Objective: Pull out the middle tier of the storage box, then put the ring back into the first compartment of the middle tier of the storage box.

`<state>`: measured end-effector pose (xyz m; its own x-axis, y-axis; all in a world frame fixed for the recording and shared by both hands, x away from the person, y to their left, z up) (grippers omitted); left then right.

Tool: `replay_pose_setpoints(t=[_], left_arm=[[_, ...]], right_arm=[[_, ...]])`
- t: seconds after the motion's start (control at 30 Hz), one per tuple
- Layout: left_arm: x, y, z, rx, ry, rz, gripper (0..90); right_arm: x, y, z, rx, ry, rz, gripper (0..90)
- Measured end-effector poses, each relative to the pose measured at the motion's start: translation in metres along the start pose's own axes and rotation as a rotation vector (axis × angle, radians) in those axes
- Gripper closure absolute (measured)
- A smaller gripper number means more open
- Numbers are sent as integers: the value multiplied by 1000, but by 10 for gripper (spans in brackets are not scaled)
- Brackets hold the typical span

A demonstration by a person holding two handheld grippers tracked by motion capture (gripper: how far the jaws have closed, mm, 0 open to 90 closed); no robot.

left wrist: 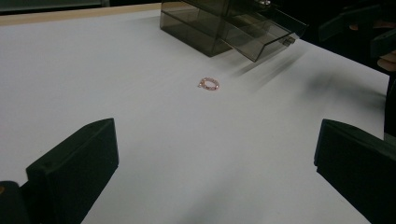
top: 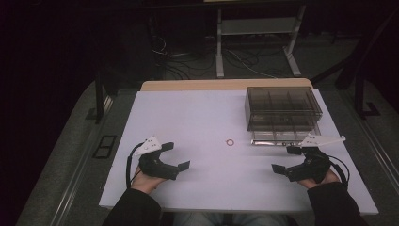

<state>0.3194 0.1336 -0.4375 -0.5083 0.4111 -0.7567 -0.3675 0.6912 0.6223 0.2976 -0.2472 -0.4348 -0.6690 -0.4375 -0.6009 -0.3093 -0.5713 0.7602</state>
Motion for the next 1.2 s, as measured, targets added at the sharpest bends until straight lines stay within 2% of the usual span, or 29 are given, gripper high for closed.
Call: replay_pose_setpoints(t=[0.47,0.77,0.93,1.2], left_arm=[[-2,1,-3,-1,-8,11,0],[-15,6,-11,-5,-50,17,0],[-25,7,-15,-10,-79,35,0],[-37,6,-13,-12,-88,62,0]], right_arm=[[10,0,7,14,-5,-7,0],[13,-3,7,23,-15,3,0],[12,-3,7,29,-17,1,0],[12,-3,7,29,-17,0,0]])
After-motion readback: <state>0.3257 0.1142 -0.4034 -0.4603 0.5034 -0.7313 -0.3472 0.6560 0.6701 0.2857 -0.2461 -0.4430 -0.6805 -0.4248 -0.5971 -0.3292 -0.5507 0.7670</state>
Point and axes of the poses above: each handheld gripper's, and its own axes: y roughly backward along the jaws, x roughly out of its underside, z roughly to its left, the point moved 6 cm from there along -y, roughly forward along the jaws, and after that the axes turned 15 degrees about z, right-handed, at the moved point
